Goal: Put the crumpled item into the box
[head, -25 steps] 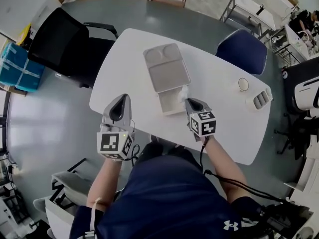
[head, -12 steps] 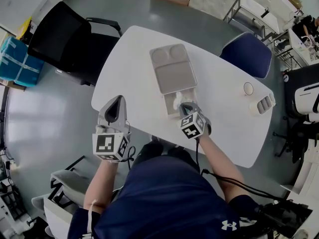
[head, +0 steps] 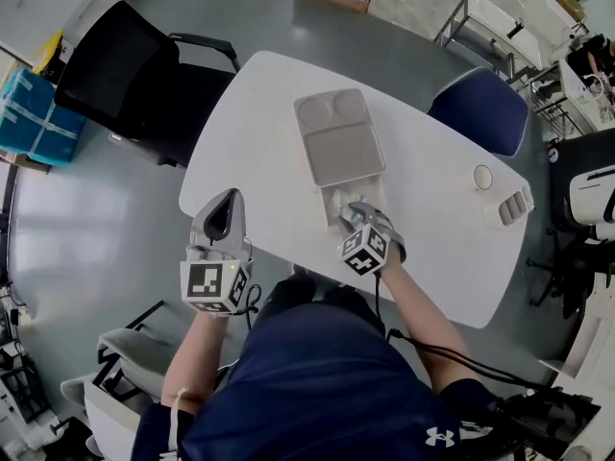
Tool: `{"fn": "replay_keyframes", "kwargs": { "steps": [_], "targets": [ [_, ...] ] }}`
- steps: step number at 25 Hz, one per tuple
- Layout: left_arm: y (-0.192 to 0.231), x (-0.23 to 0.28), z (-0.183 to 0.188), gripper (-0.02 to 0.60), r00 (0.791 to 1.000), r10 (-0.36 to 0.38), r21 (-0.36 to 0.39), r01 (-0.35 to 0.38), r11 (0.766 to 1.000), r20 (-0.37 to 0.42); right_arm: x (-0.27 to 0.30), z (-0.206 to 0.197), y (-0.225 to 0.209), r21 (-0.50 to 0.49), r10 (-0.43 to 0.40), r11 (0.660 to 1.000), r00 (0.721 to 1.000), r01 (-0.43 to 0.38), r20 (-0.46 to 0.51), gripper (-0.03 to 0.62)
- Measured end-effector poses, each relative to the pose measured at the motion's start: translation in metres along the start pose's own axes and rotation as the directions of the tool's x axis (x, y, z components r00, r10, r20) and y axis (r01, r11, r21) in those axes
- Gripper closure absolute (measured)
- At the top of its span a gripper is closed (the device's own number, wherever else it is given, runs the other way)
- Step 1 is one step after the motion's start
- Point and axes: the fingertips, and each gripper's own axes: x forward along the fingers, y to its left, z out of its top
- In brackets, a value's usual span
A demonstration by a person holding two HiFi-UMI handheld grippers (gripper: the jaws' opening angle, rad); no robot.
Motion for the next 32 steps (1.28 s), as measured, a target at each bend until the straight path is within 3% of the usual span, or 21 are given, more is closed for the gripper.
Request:
{"fn": "replay_keyframes", "kwargs": {
  "steps": [4,7,10,13,19,25,29,32],
  "targets": [
    [-0.006,0.006,0.002,0.580,1.000,-0.012,-0.003,0.012,1.000,0.004,-0.014,0.003,-0.007,0.038,-0.019,0.999,0.998,0.017,0.059,0.436],
    [-0.015,0.015,0.003,0.580,0.999,-0.032,0.005,0.032,0.999,0.011,-0.030,0.008,-0.022,0.121,-0.056,0.992,0.991,0.041,0.124,0.441],
    [-0.030,0.024,0.005,0.580,0.998,-0.064,0.011,0.064,0.998,0.010,-0.057,0.011,-0.046,0.244,-0.129,0.967,0.973,0.080,0.193,0.462],
    [-0.046,0.032,0.014,0.580,0.995,-0.095,0.028,0.094,0.995,0.017,-0.094,0.014,-0.074,0.355,-0.233,0.926,0.935,0.129,0.266,0.494],
    [-0.075,0.054,0.042,0.580,0.988,-0.139,0.079,0.134,0.988,0.063,-0.179,0.013,-0.136,0.530,-0.439,0.824,0.816,0.199,0.376,0.554],
    [-0.106,0.063,0.084,0.580,0.974,-0.166,0.108,0.151,0.983,0.152,-0.271,0.003,-0.183,0.678,-0.631,0.696,0.651,0.234,0.422,0.559],
    [-0.127,0.056,0.095,0.580,0.965,-0.185,0.118,0.165,0.979,0.188,-0.315,0.001,-0.194,0.724,-0.693,0.654,0.557,0.218,0.459,0.579],
    [-0.137,0.052,0.095,0.580,0.964,-0.190,0.125,0.169,0.978,0.185,-0.341,0.004,-0.198,0.724,-0.716,0.655,0.487,0.218,0.501,0.580]
  ]
}}
